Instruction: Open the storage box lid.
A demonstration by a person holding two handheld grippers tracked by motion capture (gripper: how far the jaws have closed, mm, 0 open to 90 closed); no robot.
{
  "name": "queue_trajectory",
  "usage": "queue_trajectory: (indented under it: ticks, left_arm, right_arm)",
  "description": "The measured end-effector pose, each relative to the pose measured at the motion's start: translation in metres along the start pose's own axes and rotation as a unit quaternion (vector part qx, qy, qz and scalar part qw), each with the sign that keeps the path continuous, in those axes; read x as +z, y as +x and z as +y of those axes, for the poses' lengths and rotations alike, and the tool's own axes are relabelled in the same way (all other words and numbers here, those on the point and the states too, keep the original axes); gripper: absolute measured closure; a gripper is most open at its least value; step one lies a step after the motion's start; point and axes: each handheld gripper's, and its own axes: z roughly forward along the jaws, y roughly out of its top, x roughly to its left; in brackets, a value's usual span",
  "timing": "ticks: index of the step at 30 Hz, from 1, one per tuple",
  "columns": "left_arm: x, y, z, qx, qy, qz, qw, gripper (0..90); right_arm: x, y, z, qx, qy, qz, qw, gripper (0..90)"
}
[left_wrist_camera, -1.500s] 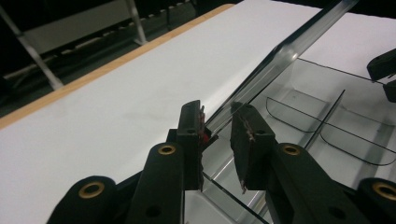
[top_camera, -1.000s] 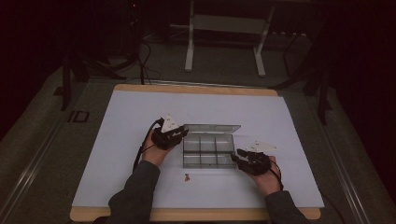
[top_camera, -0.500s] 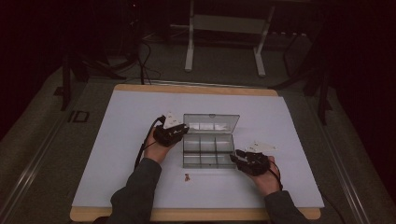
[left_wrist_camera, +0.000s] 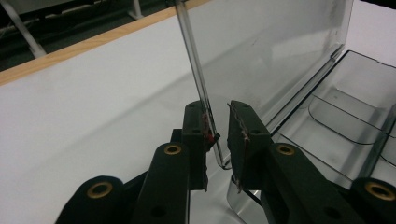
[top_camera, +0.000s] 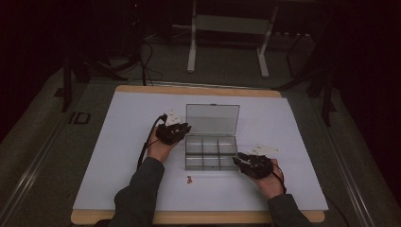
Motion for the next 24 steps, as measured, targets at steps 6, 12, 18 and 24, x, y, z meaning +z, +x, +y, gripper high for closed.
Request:
queue_trajectory:
  ticks: [6, 12, 18, 24]
  left_arm:
    - [0.0015, 0.0033, 0.0006, -0.005, 0.003, -0.008, 1.0000, 76.8]
    - [0.0035, 0.0058, -0.0005, -0.015, 0.004, -0.012, 0.9998, 75.5]
    - [0.0064, 0.0081, -0.0028, -0.027, 0.010, -0.016, 0.9995, 72.8]
    - [0.0070, 0.0107, -0.0042, -0.033, 0.017, -0.020, 0.9991, 71.7]
  right_arm:
    - [-0.0007, 0.0020, -0.0010, 0.004, 0.001, -0.002, 1.0000, 65.8]
    - [-0.0013, 0.0033, -0.0012, 0.007, 0.002, -0.004, 1.0000, 66.1]
    - [-0.0012, 0.0028, -0.0014, 0.007, 0.001, -0.003, 1.0000, 66.0]
    - [-0.0012, 0.0025, -0.0014, 0.006, 0.001, -0.002, 1.0000, 66.0]
